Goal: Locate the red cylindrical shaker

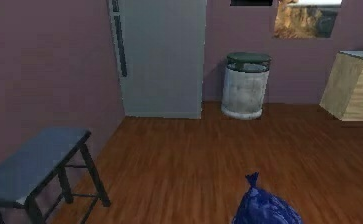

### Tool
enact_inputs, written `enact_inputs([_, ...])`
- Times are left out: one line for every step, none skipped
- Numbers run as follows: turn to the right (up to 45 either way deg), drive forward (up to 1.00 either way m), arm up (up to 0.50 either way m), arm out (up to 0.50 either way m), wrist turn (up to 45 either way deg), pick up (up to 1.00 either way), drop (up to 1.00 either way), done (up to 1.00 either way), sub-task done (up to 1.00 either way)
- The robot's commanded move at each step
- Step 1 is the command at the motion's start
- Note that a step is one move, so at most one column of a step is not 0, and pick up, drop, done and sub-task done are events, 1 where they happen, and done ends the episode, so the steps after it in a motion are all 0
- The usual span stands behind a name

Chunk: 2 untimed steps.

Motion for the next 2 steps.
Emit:
enact_inputs([45.0,0.00,0.00,0.00,0.0,0.00,0.00,0.00,0.00])
enact_inputs([39.0,0.00,0.00,0.00,0.0,0.00,0.00,0.00,0.00])
